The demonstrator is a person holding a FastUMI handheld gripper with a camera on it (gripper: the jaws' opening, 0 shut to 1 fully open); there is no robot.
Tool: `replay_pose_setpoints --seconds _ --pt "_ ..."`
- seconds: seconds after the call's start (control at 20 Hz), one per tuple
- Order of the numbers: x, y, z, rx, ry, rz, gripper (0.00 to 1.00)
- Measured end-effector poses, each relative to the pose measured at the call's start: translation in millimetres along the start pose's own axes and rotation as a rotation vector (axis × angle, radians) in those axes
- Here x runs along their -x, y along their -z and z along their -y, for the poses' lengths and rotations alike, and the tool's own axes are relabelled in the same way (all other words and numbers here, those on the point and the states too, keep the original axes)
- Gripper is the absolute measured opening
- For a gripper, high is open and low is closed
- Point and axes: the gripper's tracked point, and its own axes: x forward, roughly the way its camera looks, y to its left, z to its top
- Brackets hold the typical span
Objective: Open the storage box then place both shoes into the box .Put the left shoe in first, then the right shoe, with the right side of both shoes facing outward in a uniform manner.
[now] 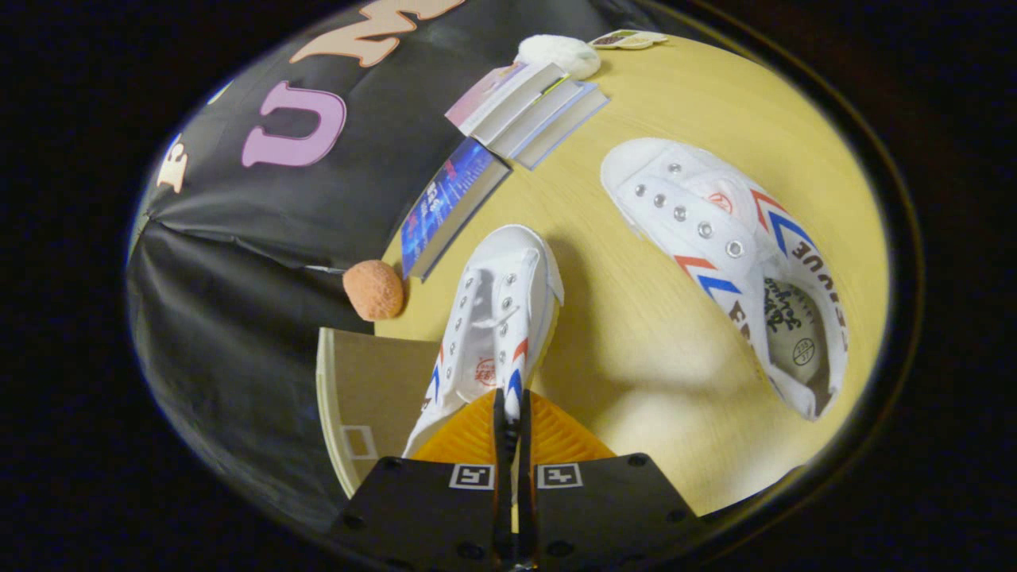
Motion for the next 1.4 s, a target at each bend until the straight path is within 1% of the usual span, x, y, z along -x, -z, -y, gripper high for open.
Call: replay_pose_setpoints --seconds 0.15,0.35,0.45,0.5,0.65,0.85,0.95,1.1,1.25,1.4 --pt "25.2 -11.4 -43.8 0.019 -0.079 0.049 0.05" --pt "59.3 -13.8 -126.6 0.103 -0.203 0.086 0.05" --pt "66.9 -0.2 -167.3 0.145 -0.255 0.071 0.05" --pt "72.8 15.3 -186.6 0.169 -0.281 0.055 0.05" --pt "55.3 53.1 -220.9 0.223 -0.316 0.000 0.05" --pt "15.2 104.8 -227.6 0.262 -0.286 -0.095 0.05" --pt "1.8 131.9 -224.3 0.293 -0.250 -0.132 0.05" --pt "-20.5 159.5 -208.7 0.311 -0.179 -0.180 0.05" --pt "-37.3 168.8 -198.6 0.309 -0.119 -0.192 0.05" --pt "-40.0 175.9 -196.9 0.278 -0.073 -0.209 0.05"
